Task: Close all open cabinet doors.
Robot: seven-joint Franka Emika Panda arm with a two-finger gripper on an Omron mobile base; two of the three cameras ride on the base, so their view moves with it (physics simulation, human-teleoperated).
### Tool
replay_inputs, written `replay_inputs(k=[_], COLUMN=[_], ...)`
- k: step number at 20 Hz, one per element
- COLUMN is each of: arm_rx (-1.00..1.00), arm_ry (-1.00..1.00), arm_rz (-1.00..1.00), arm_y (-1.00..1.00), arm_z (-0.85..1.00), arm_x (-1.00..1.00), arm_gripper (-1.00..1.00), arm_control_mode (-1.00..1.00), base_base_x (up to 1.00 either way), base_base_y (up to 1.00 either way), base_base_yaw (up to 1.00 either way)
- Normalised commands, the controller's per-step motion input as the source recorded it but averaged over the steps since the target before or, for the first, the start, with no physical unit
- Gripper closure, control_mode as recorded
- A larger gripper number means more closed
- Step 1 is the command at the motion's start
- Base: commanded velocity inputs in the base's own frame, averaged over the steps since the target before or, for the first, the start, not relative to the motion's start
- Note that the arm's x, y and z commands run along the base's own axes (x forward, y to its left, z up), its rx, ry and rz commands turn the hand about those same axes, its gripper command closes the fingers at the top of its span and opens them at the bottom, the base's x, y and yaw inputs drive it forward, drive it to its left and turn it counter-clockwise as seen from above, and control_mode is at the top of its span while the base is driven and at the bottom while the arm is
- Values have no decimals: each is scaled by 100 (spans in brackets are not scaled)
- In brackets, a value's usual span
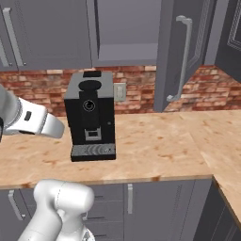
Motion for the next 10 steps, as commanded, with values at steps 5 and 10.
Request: replay_inputs(k=[5,10], arm_rx=[0,0], arm_ry=[-15,-29], arm_rz=[0,0], arm_y=[-5,-30], arm_z=[0,0], arm_x=[-29,-13], arm_gripper=[-100,-100], arm_control_mode=[-100,-100], base_base_x=[0,0], base_base_y=[0,0], base_base_yaw=[0,0])
